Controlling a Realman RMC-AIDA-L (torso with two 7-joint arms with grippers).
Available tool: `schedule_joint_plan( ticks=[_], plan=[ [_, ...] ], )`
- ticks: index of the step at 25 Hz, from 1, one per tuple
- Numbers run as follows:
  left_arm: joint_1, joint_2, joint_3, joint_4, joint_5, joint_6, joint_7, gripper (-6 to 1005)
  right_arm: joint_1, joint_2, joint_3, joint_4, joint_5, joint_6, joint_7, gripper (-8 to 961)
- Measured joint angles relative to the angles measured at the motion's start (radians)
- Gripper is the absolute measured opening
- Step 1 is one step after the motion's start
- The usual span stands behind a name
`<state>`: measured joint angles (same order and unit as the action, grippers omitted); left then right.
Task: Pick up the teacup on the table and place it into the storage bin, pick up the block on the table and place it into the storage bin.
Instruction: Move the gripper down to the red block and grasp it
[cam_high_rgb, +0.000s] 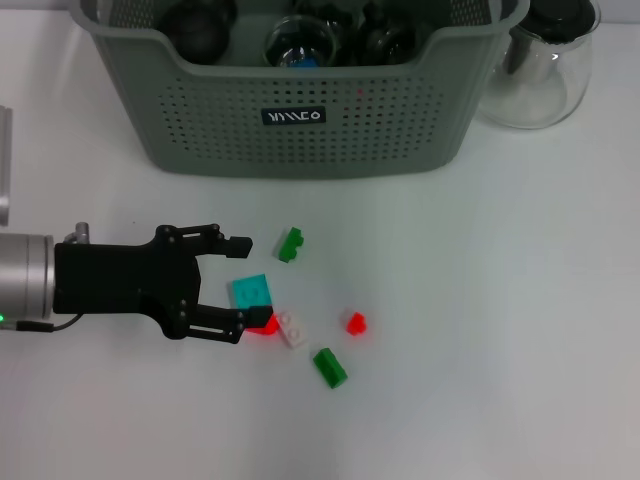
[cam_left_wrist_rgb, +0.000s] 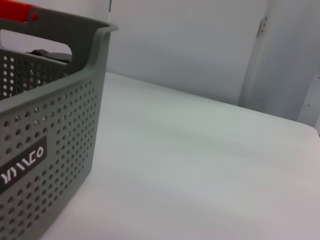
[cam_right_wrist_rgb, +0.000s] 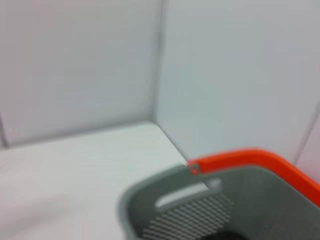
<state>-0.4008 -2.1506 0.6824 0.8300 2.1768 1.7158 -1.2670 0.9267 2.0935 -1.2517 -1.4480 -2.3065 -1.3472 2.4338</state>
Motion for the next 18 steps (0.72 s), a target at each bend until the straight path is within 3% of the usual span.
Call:
schedule_joint_plan(
  ticks=[3, 7, 9, 10, 12, 18],
  plan=[
    [0.001, 0.0, 0.0, 0.001, 0.0, 0.0, 0.0, 886, -0.055, -0.013, 0.055, -0.104, 0.12, -0.157, -0.015, 660],
    [0.0, 0.0, 0.0, 0.001, 0.0, 0.001, 0.0, 886, -0.08, -0.025, 0.079, -0.106, 0.179, -0.379, -0.019, 789],
    [0.0, 0.0, 0.0, 0.001, 0.0, 0.001, 0.0, 886, -0.084, -0.018, 0.067, -0.084, 0.142, -0.444, -0.017, 871],
    [0.0, 0.0, 0.0, 0.002, 0.0, 0.0, 0.0, 886, -0.083, -0.004, 0.042, -0.043, 0.079, -0.483, -0.005, 871],
    [0.001, 0.0, 0.0, 0.002, 0.0, -0.001, 0.0, 886, -0.079, 0.002, 0.011, -0.009, 0.045, -0.49, 0.011, 870],
    [0.001, 0.001, -0.014, 0.003, 0.0, 0.0, 0.001, 886, -0.026, 0.005, -0.208, 0.206, -0.035, -0.399, 0.12, 869]
  ],
)
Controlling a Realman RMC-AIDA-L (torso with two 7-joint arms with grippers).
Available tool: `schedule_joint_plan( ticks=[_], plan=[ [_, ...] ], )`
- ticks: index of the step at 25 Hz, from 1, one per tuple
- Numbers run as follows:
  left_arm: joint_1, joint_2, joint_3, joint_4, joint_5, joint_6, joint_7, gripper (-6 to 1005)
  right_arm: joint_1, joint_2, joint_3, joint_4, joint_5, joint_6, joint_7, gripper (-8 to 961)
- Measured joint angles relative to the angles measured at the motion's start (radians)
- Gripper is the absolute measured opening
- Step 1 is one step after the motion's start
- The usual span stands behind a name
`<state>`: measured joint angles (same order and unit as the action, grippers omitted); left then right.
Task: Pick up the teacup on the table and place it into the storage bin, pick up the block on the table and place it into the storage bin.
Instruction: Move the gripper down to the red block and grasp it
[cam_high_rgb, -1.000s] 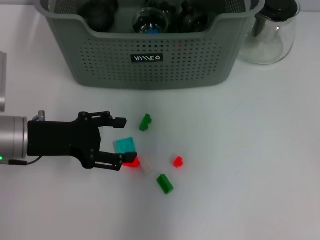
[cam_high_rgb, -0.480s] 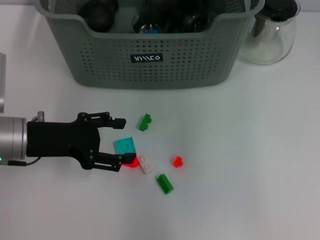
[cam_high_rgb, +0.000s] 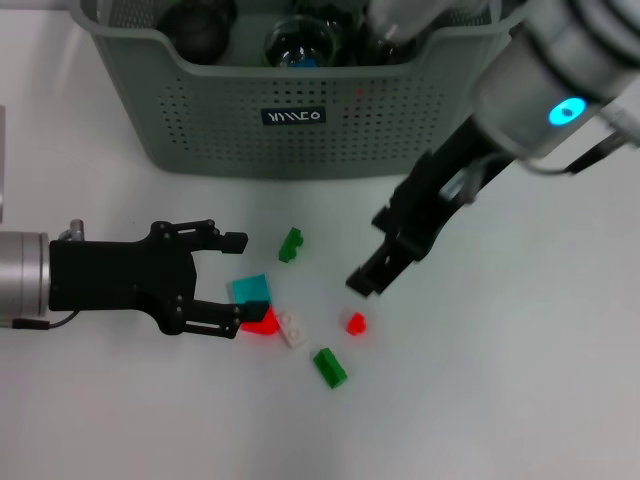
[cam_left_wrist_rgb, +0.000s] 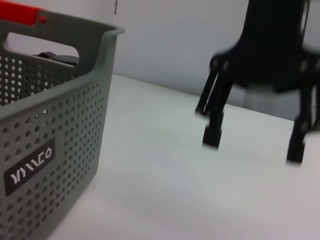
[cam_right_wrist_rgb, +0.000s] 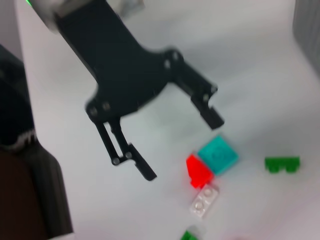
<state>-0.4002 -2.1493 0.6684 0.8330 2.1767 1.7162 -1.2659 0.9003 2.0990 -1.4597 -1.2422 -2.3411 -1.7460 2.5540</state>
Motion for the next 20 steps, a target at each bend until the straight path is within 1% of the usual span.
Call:
schedule_joint_plan(
  ticks=[5, 9, 11, 13, 20],
  plan=[
    [-0.001, 0.002, 0.0, -0.001, 0.0, 0.0, 0.003, 886, 0.061, 0.005, -0.145, 0.158, -0.012, 0.108, 0.061, 869],
    [0.0, 0.002, 0.001, -0.005, 0.0, -0.002, 0.012, 886, 0.091, 0.011, -0.252, 0.239, -0.005, 0.171, 0.104, 868],
    [0.0, 0.002, 0.0, -0.006, 0.0, -0.002, 0.012, 886, 0.099, 0.011, -0.316, 0.252, -0.002, 0.205, 0.135, 869],
    [0.0, 0.002, 0.0, -0.006, 0.0, -0.002, 0.012, 886, 0.101, 0.011, -0.359, 0.254, -0.002, 0.23, 0.161, 869],
    [0.0, 0.001, 0.001, -0.006, 0.0, -0.006, 0.014, 886, 0.091, 0.017, -0.466, 0.275, -0.001, 0.338, 0.199, 866]
  ],
)
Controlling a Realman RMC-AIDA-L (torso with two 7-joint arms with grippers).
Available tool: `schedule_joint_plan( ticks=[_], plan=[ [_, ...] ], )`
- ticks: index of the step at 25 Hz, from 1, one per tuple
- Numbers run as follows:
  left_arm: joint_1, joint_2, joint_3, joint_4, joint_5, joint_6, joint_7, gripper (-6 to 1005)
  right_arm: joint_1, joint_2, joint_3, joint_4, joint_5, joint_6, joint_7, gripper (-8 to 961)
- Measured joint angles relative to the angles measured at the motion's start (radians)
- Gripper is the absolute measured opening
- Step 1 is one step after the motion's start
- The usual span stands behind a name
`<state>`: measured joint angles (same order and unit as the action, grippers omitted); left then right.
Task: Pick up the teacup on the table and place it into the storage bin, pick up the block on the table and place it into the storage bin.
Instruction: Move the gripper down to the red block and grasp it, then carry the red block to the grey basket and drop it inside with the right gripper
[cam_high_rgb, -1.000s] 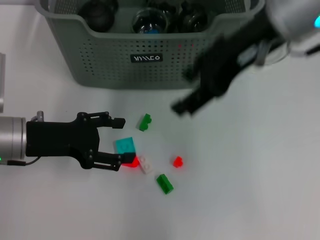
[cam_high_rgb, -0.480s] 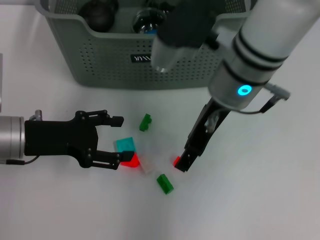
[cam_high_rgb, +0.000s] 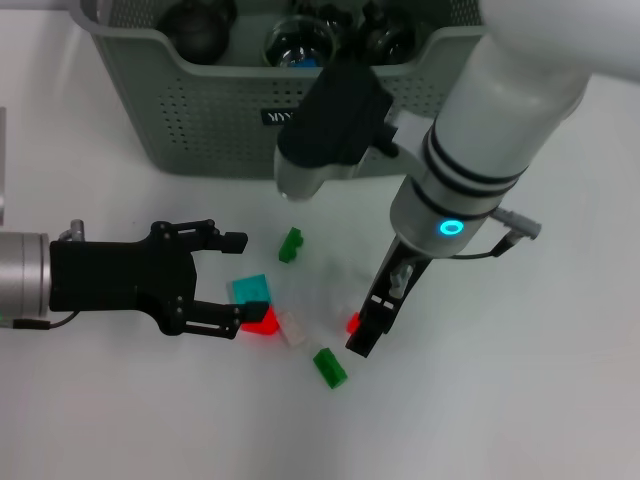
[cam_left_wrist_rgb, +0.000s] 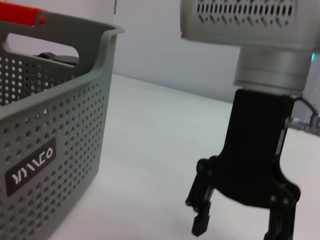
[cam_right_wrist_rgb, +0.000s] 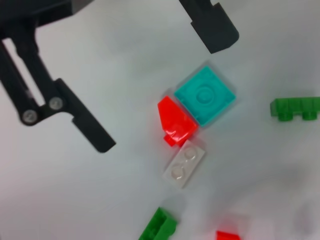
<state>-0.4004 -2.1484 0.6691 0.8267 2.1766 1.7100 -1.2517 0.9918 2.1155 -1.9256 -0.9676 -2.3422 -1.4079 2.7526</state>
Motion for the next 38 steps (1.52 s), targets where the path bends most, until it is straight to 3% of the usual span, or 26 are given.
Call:
schedule_joint_plan(
  ticks=[12, 18, 22, 30, 38],
  plan=[
    [-0.003, -0.002, 0.0, -0.002, 0.0, -0.002, 0.0, 886, -0.002, 0.006, -0.085, 0.031, 0.003, 0.116, 0.009, 850],
    [-0.003, -0.002, 0.0, -0.002, 0.0, -0.003, 0.007, 886, -0.002, 0.008, -0.12, 0.033, 0.029, 0.146, 0.01, 681],
    [-0.003, -0.002, 0.0, -0.001, 0.0, -0.003, 0.008, 886, -0.002, 0.006, -0.131, 0.035, 0.041, 0.154, 0.009, 653],
    [0.0, -0.002, 0.0, -0.001, 0.0, -0.003, 0.009, 886, 0.002, 0.005, -0.133, 0.053, 0.041, 0.155, 0.02, 484],
    [0.002, -0.002, 0.0, -0.001, 0.0, -0.001, 0.009, 886, -0.006, -0.008, -0.114, -0.01, 0.034, 0.109, 0.036, 287]
  ],
)
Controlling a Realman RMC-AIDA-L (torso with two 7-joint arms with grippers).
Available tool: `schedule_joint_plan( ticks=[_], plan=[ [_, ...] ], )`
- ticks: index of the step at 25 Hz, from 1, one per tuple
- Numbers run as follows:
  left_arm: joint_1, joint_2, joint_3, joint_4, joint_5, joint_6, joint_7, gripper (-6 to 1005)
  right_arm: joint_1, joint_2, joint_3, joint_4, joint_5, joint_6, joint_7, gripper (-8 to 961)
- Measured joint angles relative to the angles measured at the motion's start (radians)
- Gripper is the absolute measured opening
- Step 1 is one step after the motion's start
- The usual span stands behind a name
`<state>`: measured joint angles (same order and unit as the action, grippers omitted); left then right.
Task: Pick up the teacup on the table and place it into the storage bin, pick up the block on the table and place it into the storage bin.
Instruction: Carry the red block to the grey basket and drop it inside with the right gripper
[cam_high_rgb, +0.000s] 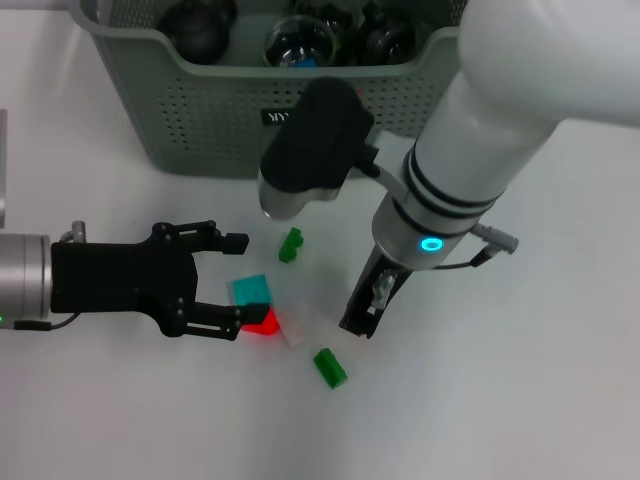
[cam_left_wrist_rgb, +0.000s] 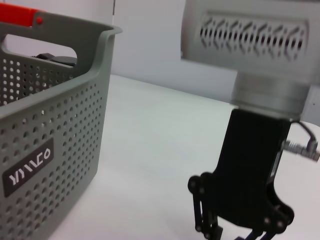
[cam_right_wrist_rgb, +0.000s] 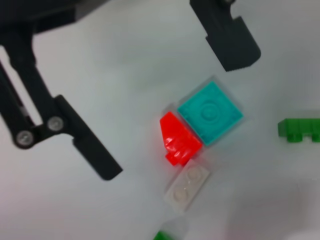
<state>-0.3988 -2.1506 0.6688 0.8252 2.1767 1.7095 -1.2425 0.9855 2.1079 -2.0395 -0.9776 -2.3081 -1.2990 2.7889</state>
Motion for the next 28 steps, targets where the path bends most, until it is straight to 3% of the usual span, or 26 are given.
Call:
schedule_joint_plan(
  ticks=[4, 8, 11, 14, 15, 19, 28],
  plan=[
    [0.002, 0.0, 0.0, 0.0, 0.0, 0.004, 0.0, 886, -0.01, -0.007, 0.1, -0.087, -0.044, -0.1, 0.005, 202],
    [0.003, 0.001, -0.001, 0.0, 0.0, 0.005, 0.0, 886, -0.02, -0.008, 0.327, -0.257, -0.16, -0.269, 0.003, 213],
    [0.003, 0.002, -0.002, 0.0, 0.0, 0.006, 0.0, 886, 0.012, -0.009, 0.516, -0.383, -0.179, -0.364, -0.018, 222],
    [0.002, 0.002, -0.002, 0.0, 0.0, 0.007, 0.0, 886, 0.077, -0.011, 0.731, -0.467, -0.19, -0.375, -0.064, 231],
    [0.002, 0.002, -0.002, 0.0, 0.0, 0.007, 0.0, 886, 0.077, -0.011, 0.731, -0.467, -0.19, -0.375, -0.064, 234],
    [-0.001, 0.002, -0.001, 0.0, -0.003, 0.008, -0.002, 886, 0.141, -0.012, 0.825, -0.369, -0.223, -0.245, -0.122, 245],
    [-0.007, 0.003, -0.002, 0.0, -0.008, 0.006, -0.001, 886, 0.279, -0.01, 0.798, 0.155, -0.39, 0.21, -0.181, 271]
  ],
)
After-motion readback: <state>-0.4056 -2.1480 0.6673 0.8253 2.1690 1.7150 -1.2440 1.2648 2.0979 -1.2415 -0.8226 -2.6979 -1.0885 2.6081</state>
